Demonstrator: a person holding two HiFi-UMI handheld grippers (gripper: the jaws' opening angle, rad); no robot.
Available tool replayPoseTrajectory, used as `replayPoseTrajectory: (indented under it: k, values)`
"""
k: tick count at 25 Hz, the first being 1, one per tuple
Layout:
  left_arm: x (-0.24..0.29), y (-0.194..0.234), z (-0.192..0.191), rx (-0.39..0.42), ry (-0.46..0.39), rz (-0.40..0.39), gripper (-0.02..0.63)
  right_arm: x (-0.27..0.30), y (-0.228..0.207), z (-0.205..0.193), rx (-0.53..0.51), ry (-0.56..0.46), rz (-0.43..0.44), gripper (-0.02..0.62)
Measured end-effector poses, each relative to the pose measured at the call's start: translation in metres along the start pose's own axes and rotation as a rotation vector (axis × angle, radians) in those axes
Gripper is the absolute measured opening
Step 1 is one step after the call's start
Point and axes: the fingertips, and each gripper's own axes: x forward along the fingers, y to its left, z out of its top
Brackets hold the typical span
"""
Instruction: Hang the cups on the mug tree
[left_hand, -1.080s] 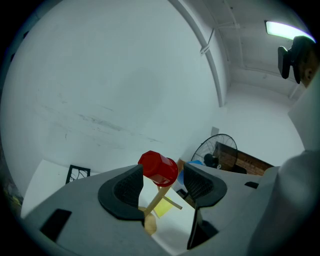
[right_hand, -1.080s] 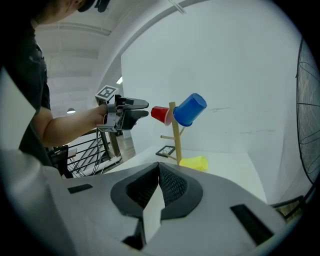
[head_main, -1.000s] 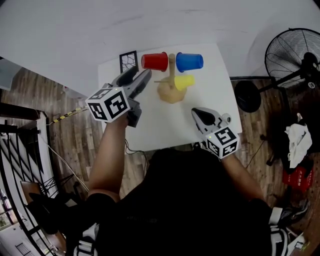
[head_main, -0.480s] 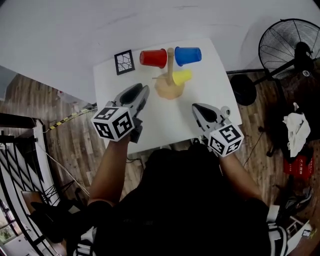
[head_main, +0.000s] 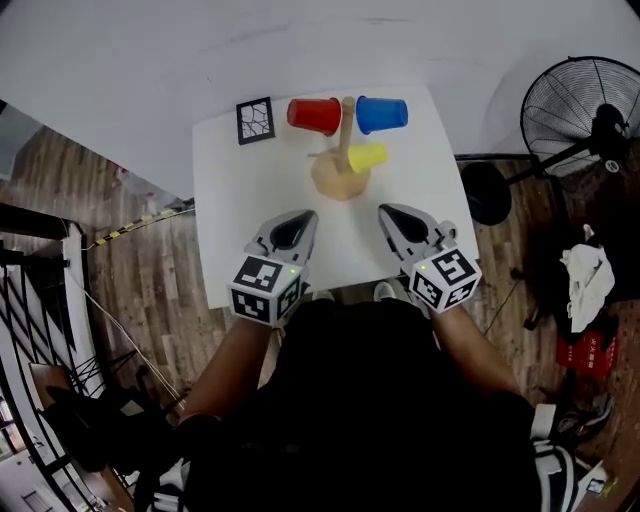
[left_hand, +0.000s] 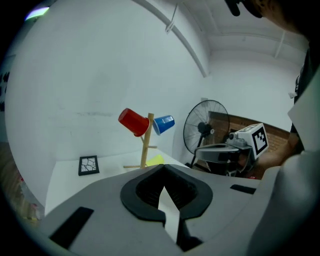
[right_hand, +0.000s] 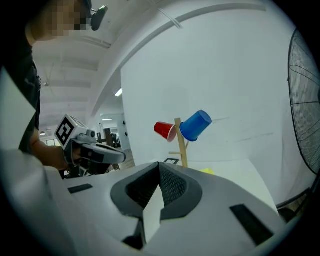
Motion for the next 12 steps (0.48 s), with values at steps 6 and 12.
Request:
replayPoseTrajectory:
  k: [6,12]
  values:
    - [0.0012,-0.0059,-0.0113,-0.074,-0.026,0.096,0.015,0.0003,-0.0036,0.0009,-0.028,0.014,0.050,0.006]
    - [0.0014,-0.0026,-0.0047,-0.074,-0.049,0.154,0.017,-0.0009,-0.0087,0.0001,-0.037,0.027,0.097,0.006]
